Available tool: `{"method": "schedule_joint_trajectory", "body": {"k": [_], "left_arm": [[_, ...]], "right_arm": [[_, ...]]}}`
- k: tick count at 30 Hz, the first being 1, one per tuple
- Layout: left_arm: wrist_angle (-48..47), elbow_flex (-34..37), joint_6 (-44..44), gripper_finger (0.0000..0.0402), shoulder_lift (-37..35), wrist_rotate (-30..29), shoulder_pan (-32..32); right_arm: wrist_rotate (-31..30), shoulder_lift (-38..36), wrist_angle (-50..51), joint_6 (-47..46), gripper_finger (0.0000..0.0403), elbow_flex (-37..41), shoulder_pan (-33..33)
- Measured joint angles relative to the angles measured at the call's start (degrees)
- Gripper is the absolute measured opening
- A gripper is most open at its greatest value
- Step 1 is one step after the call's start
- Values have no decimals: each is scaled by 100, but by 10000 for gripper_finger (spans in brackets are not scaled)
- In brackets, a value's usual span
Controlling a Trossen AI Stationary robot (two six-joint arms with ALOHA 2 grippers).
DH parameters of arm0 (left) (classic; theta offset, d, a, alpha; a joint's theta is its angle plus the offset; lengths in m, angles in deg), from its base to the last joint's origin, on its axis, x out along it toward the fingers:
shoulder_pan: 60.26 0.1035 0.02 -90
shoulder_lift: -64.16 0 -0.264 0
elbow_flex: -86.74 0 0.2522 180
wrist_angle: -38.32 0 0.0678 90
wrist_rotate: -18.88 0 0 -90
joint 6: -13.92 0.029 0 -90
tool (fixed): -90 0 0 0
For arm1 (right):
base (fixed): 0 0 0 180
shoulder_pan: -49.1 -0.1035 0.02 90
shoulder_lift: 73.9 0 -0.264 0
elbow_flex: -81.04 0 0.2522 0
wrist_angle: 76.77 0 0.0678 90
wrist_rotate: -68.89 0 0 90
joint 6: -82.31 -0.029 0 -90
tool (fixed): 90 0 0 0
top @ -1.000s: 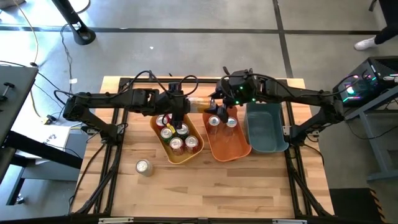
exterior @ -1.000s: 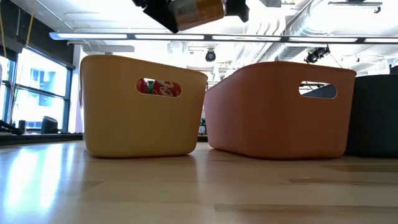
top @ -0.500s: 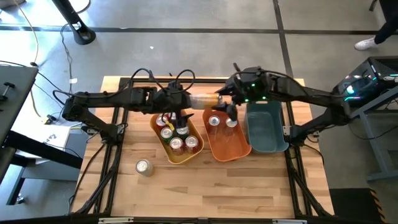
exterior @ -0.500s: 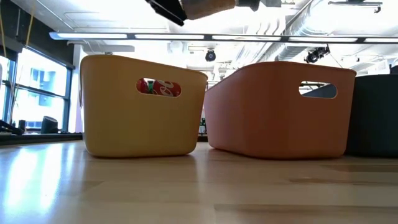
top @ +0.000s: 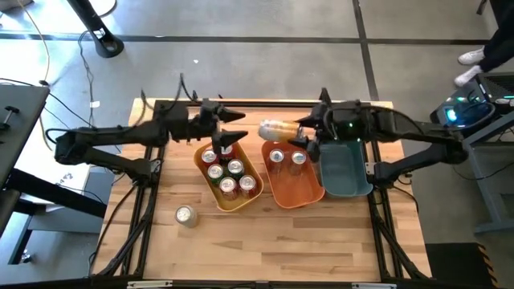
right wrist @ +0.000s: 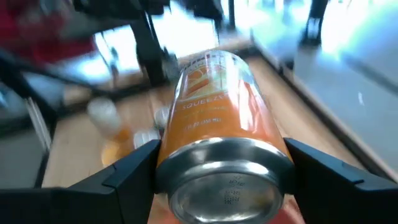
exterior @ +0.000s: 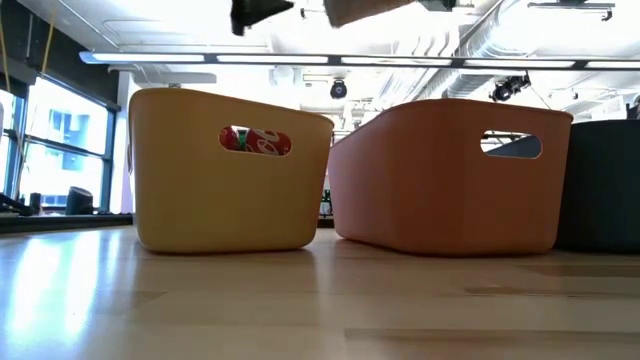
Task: Sort soda cans
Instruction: Put the top yellow-white soda can into the blue bin
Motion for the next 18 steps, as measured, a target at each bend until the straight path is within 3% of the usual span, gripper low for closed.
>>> {"method": "schedule_joint_trajectory", "body": {"k": [4, 7, 12, 18], "left_arm": [[3015, 987, -1526, 392, 273, 131, -46], [3987, 1278, -2204, 392, 458, -101, -61], [4399, 1192, -2241, 392, 687, -575, -96], [4426, 510, -1893, 392, 1094, -587, -100]], "right_arm": [[-520, -83, -2157, 25, 286, 774, -240], [-945, -60, -3422, 256, 286, 1110, -375], [-1646, 141, -5272, 569, 286, 1255, -469], [-1686, 841, -6102, 331, 286, 1273, -464]]}}
